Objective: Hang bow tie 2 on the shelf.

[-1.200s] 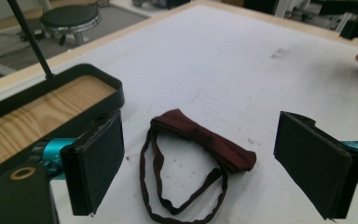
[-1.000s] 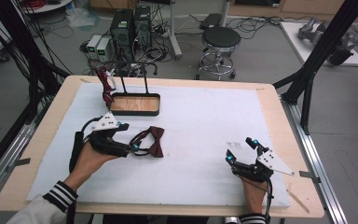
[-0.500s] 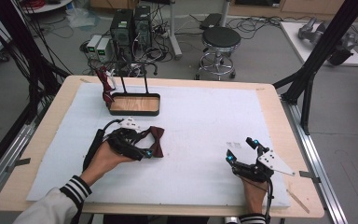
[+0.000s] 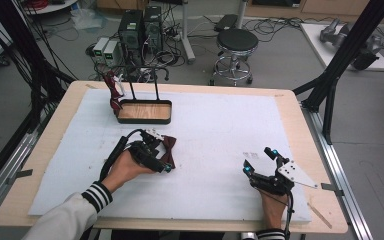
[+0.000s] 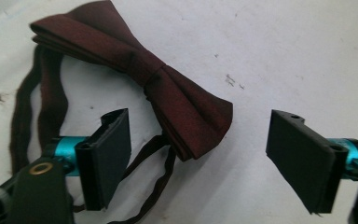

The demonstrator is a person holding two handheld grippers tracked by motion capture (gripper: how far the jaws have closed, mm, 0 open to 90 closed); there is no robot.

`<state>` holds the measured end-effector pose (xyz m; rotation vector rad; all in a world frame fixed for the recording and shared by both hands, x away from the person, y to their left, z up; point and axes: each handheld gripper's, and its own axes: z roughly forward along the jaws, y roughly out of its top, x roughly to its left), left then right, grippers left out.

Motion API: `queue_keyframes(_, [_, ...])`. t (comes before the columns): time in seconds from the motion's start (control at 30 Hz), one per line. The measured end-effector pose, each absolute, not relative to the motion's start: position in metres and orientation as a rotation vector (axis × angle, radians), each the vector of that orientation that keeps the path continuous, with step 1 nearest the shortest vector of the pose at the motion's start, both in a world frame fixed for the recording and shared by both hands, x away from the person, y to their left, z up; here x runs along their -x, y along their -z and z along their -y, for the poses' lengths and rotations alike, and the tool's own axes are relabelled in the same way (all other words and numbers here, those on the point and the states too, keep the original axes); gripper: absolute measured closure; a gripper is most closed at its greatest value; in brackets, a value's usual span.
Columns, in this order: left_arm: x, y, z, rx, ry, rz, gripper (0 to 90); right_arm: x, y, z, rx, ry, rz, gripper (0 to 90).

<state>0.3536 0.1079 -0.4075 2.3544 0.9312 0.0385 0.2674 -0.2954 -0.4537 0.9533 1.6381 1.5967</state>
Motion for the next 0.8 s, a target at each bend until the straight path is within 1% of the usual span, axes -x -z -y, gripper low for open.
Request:
queue_keyframes(0.13, [-0.358,0.411,-0.104,-2.363,0.001,-0.948,27.3,-0.268,0.454,0.295,-0.947,-1.597,-1.637,10.4])
queue_keyframes(0.23, [-0.361,0.412,-0.101,-2.360,0.017,-0.956,31.5,-0.267,0.454,0.296,-0.955,-1.599,-1.639,10.3])
queue_keyframes(0.43, [-0.366,0.416,-0.100,-2.378,0.015,-0.988,46.6,-0.267,0.454,0.296,-0.952,-1.600,-1.636,10.4])
queue_keyframes(0.47, [-0.366,0.416,-0.101,-2.379,0.011,-0.988,50.5,-0.267,0.454,0.296,-0.953,-1.600,-1.636,10.3])
queue_keyframes(0.53, [-0.366,0.416,-0.101,-2.376,0.006,-0.978,64.2,-0.267,0.454,0.296,-0.954,-1.601,-1.635,10.4])
queue_keyframes(0.6, [-0.365,0.416,-0.100,-2.387,-0.006,-0.964,74.4,-0.267,0.454,0.296,-0.953,-1.601,-1.636,10.4])
queue_keyframes(0.63, [-0.364,0.416,-0.099,-2.390,-0.020,-0.953,77.7,-0.267,0.454,0.296,-0.953,-1.600,-1.636,10.3])
queue_keyframes(0.7, [-0.363,0.415,-0.098,-2.395,-0.035,-0.940,80.3,-0.267,0.454,0.296,-0.953,-1.600,-1.636,10.4])
queue_keyframes(0.8, [-0.363,0.415,-0.099,-2.398,-0.036,-0.930,80.7,-0.267,0.454,0.296,-0.953,-1.600,-1.636,10.4])
